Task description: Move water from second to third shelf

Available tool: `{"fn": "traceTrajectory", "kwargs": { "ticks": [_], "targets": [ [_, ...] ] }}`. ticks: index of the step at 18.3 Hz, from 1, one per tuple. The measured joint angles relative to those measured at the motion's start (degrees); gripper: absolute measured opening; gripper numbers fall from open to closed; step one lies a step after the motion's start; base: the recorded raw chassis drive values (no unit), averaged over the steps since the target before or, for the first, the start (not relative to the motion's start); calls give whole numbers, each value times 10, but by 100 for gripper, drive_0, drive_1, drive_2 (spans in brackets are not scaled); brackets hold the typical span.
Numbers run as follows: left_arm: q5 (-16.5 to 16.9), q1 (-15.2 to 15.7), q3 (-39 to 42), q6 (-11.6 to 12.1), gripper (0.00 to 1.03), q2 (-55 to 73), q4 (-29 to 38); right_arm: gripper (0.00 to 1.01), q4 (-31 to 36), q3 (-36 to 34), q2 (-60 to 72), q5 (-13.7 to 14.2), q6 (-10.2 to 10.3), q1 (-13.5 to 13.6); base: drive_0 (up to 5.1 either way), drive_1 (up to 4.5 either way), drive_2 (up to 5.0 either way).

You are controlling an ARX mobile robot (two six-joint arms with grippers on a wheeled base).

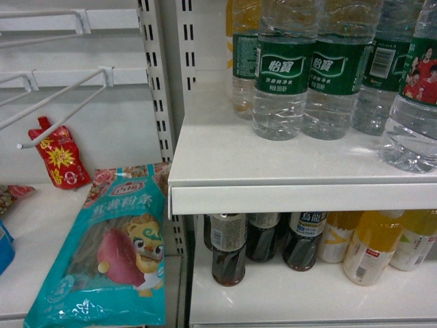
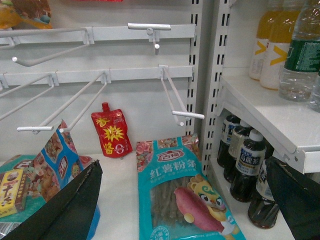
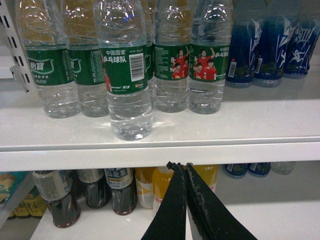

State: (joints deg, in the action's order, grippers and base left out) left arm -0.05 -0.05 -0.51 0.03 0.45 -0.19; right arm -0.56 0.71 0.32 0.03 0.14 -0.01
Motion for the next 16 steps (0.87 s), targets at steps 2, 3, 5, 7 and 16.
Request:
{"fn": "traceTrajectory", "kwargs": {
  "ticks": [2, 3, 5, 7, 16],
  "targets": [
    [0, 0, 0, 0, 98, 0, 0, 2, 3, 0, -1, 0, 0, 0, 0, 0, 0],
    [0, 0, 0, 0, 98, 0, 0, 2, 3, 0, -1, 0, 0, 0, 0, 0, 0],
    [0, 0, 0, 0, 98, 0, 0, 11, 3, 0, -1, 0, 0, 0, 0, 0, 0],
    [0, 0, 0, 0, 98, 0, 0, 35, 3, 0, -1, 0, 0, 0, 0, 0, 0],
    [0, 0, 0, 0, 98, 0, 0, 97, 3, 0, -1, 0, 0, 0, 0, 0, 0]
  ]
}}
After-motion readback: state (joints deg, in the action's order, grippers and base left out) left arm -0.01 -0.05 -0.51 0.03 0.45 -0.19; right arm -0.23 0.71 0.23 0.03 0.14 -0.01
